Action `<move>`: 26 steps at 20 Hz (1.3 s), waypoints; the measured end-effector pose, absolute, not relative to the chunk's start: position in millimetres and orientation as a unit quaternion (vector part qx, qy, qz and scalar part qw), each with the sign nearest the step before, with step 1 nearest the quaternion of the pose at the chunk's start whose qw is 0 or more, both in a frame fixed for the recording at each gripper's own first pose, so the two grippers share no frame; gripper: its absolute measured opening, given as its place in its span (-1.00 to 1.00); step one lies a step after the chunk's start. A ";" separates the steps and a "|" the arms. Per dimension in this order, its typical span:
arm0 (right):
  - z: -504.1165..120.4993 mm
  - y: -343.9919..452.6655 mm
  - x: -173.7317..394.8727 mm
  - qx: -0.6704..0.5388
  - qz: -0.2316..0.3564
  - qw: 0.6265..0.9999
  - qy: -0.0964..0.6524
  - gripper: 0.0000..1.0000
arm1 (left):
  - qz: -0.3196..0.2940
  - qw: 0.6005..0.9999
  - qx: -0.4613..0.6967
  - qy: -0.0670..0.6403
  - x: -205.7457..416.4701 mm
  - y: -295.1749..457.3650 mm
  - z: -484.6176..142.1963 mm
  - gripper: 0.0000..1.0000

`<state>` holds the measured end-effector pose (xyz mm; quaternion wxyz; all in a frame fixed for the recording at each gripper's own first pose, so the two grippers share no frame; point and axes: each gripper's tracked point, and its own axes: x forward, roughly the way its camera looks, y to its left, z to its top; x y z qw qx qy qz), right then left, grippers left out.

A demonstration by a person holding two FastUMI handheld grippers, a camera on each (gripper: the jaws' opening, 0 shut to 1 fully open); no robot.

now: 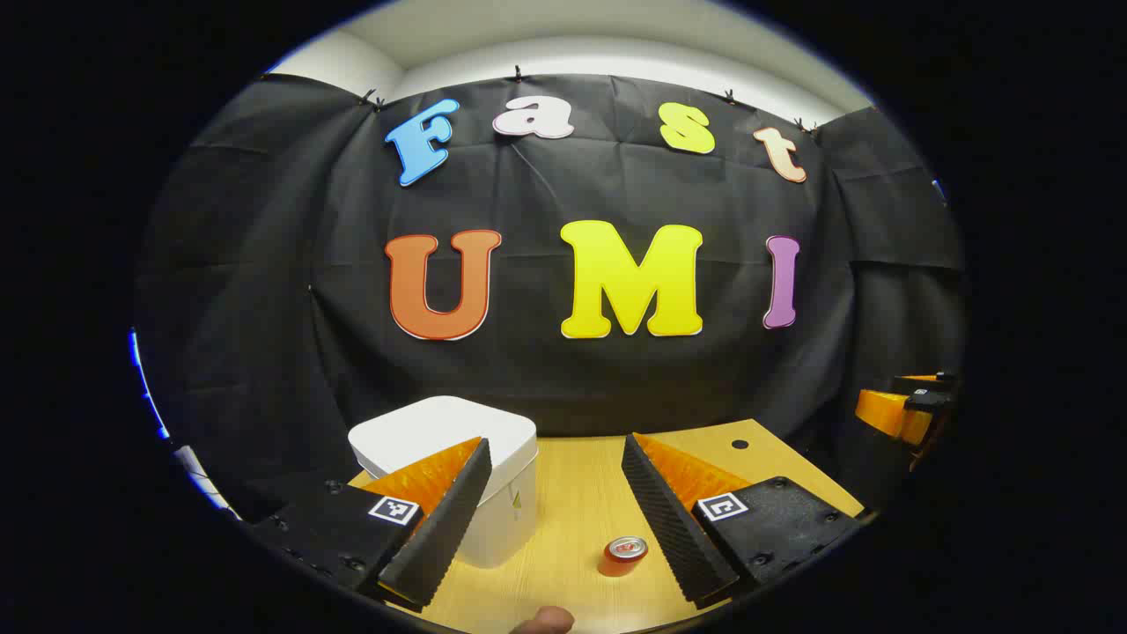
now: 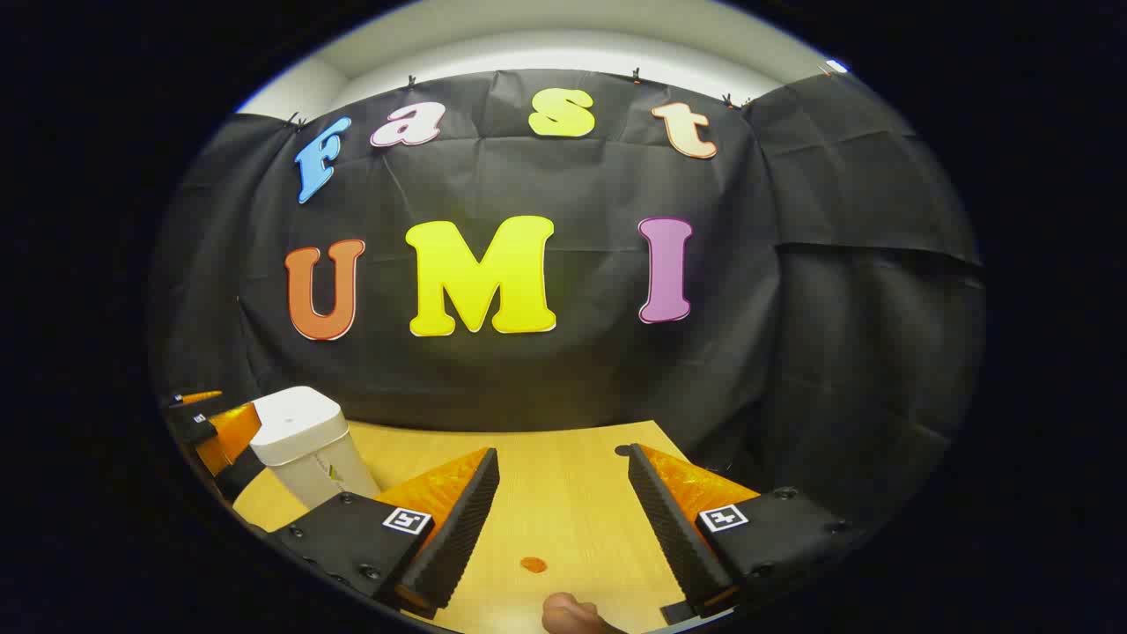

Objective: Press the lid of the desktop garbage bin to open it, pick up the crumpled paper on the desktop and throw it into the bin, then pick up the pop can on the desktop and drop it into the bin, and finally close the garbage bin lid.

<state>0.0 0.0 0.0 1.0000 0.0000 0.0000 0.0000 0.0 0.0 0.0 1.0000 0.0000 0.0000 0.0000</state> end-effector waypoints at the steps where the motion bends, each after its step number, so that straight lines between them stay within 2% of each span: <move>1: -0.7 0.6 1.5 -0.001 0.001 1.000 0.000 0.87 | 0.001 1.000 -0.001 0.002 0.1 0.0 -1.4 0.97; 20: -11.4 22.7 1.5 -0.011 0.030 0.999 0.011 0.88 | -0.006 0.999 -0.003 0.033 15.5 0.7 -13.2 0.96; 24: -15.4 32.0 2.6 -0.022 0.042 0.999 0.013 0.89 | 0.021 1.000 0.001 0.020 41.2 21.8 -0.9 0.89; 26: -16.4 36.2 3.9 -0.026 0.048 0.998 0.016 0.89 | 0.035 0.999 0.001 0.020 57.1 34.0 5.6 0.78</move>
